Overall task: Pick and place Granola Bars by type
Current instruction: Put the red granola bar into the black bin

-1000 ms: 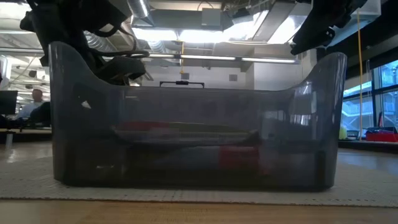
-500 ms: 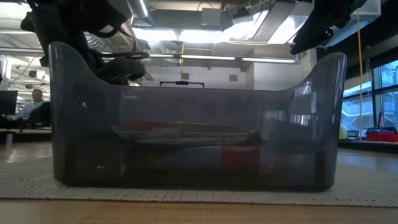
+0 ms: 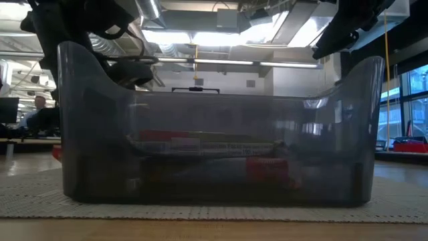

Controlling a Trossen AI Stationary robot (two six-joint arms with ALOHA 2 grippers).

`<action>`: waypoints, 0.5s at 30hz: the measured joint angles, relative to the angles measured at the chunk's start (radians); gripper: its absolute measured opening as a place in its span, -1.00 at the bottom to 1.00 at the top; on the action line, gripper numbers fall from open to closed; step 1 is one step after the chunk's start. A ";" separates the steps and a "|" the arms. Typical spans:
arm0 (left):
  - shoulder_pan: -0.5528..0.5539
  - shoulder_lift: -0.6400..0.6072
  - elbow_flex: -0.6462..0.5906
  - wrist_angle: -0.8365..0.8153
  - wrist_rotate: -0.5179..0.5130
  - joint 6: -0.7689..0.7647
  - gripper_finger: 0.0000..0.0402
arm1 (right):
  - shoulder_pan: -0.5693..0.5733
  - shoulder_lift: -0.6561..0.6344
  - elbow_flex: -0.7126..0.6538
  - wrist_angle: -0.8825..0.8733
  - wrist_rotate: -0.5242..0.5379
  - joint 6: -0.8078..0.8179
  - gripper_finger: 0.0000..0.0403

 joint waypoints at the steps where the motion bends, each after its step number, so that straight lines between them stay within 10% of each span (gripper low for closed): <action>1: 0.000 -0.007 -0.001 -0.001 0.002 0.000 -0.57 | 0.000 0.000 0.000 0.000 0.000 0.000 0.22; 15: 0.012 -0.204 0.001 -0.027 -0.010 0.098 -0.63 | 0.000 0.000 0.000 -0.008 0.000 -0.007 0.22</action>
